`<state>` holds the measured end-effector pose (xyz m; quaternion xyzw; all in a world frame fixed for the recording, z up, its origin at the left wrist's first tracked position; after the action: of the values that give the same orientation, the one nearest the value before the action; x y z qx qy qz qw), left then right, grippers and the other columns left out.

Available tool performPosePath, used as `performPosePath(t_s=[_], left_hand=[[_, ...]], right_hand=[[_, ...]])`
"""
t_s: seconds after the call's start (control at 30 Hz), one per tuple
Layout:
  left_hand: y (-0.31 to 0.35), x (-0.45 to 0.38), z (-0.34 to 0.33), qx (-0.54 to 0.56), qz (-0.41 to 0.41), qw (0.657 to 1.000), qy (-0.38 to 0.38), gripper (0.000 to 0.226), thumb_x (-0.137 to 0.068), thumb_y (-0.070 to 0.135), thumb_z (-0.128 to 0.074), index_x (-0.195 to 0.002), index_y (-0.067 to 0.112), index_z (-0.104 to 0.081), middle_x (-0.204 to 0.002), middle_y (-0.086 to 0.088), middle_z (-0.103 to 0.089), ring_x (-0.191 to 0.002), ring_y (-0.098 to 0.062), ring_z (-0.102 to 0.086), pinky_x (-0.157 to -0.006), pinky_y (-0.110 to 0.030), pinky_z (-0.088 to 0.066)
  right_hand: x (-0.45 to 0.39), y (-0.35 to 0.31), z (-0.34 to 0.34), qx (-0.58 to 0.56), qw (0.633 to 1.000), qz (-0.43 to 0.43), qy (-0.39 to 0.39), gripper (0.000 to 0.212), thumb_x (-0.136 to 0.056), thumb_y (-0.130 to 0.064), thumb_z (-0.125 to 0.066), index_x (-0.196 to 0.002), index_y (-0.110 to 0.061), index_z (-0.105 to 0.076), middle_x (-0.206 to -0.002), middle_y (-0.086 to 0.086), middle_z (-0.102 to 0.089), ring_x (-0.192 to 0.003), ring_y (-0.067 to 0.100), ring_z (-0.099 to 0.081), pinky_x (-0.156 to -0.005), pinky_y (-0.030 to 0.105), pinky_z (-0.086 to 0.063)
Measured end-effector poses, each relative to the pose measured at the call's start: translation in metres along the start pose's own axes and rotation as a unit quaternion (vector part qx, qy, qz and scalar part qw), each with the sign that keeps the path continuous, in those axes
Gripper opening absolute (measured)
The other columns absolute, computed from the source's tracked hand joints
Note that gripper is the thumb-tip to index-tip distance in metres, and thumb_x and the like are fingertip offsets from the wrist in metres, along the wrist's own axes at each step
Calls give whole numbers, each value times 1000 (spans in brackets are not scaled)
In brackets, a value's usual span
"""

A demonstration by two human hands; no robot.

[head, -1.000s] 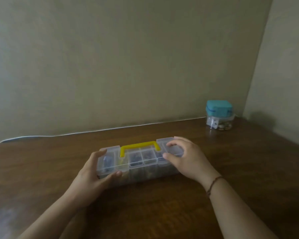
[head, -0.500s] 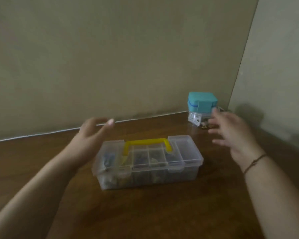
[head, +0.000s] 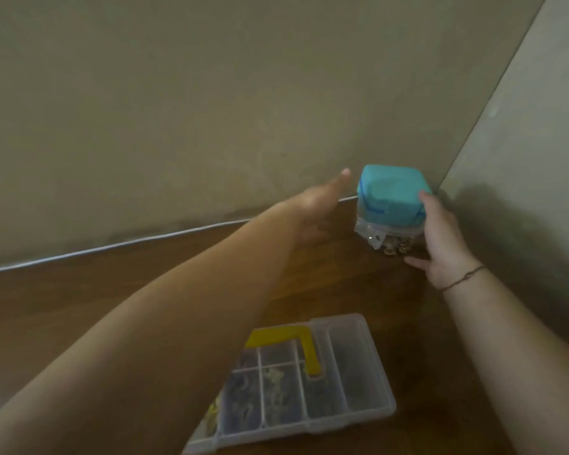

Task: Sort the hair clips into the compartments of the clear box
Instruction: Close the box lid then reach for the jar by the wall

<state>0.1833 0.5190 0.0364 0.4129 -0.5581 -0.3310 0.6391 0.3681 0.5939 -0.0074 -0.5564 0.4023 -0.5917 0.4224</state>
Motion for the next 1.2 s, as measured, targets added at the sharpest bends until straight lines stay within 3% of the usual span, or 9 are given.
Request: performPosePath(t_s=[0.1, 0.27, 0.4, 0.5, 0.63, 0.8, 0.97, 1.1, 1.2], left_hand=[[3, -15, -30, 56, 13, 998, -24, 54, -103, 47, -38, -140, 8, -44, -122, -11, -63, -78, -22, -61, -53, -27, -52], [1, -30, -41, 83, 19, 996, -19, 57, -99, 45, -51, -134, 1, -49, -114, -10, -63, -81, -23, -63, -65, -32, -57], [16, 1, -20, 75, 3, 997, -7, 71, -82, 57, -67, -127, 2, -58, -114, -11, -69, -97, -29, -71, -90, -47, -57], [31, 48, 10, 19, -33, 999, 15, 79, -60, 70, -67, -112, 12, -69, -105, -7, -75, -90, -25, -74, -89, -42, -57], [30, 138, 54, -94, -93, 988, 77, 66, -67, 74, -54, -100, 19, -72, -94, 0, -76, -80, -21, -70, -68, -34, -55], [-16, 212, 95, -124, -85, 987, 57, 67, -63, 73, -58, -97, 17, -72, -95, -9, -76, -91, -29, -72, -84, -53, -57], [-56, 229, 114, -140, -33, 990, 5, 64, -68, 74, -57, -101, 21, -72, -97, 2, -76, -92, -14, -72, -87, -46, -58], [-57, 231, 114, -178, -58, 982, -5, 72, -70, 80, -47, -106, 22, -71, -98, 2, -76, -92, -11, -72, -88, -44, -57], [-69, 235, 124, -232, -98, 967, -29, 84, -69, 90, -43, -126, 31, -60, -126, 9, -66, -113, -6, -64, -96, -38, -54]], right_hand=[[-4, 4, -1, -6, 999, -29, -26, 67, -74, -66, -55, -135, -39, -43, -125, -4, -56, -112, 19, -52, -81, 44, -47], [1, 1, 4, -25, 999, -27, -29, 55, -74, -58, -60, -125, -38, -52, -121, -3, -61, -110, 20, -58, -75, 40, -49], [38, -31, 1, -20, 998, 27, -49, 42, -81, -52, -60, -121, -40, -55, -121, -6, -61, -113, 17, -58, -83, 44, -51], [97, -67, -3, -2, 993, 83, -82, 30, -87, -50, -56, -116, -43, -57, -118, -13, -64, -112, 10, -59, -90, 45, -49], [189, -66, -21, -43, 988, 84, -122, 32, -83, -41, -63, -115, -38, -63, -109, -14, -69, -106, 9, -64, -87, 43, -53], [272, -29, -48, -36, 986, 54, -152, 32, -85, -28, -61, -115, -37, -62, -103, -13, -71, -95, 6, -68, -77, 31, -56], [302, -3, -62, 22, 985, 42, -164, 38, -82, -44, -59, -119, -40, -56, -105, -18, -68, -99, 0, -65, -83, 29, -55], [304, -3, -64, 66, 981, 51, -175, 46, -76, -58, -52, -121, -48, -51, -106, -24, -65, -98, -5, -63, -84, 26, -54], [303, -3, -56, 111, 977, 63, -173, 44, -75, -83, -41, -114, -63, -44, -111, -35, -58, -100, -4, -61, -86, 23, -50]])
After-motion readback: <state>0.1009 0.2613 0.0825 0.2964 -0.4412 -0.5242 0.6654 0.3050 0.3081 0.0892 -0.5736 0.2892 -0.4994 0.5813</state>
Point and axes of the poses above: each hand's wrist, its own x-axis away from the middle knuckle, its own z-axis out of the back of the hand, y = z × x, the point moved 8 cm from there along -x, towards the middle knuckle
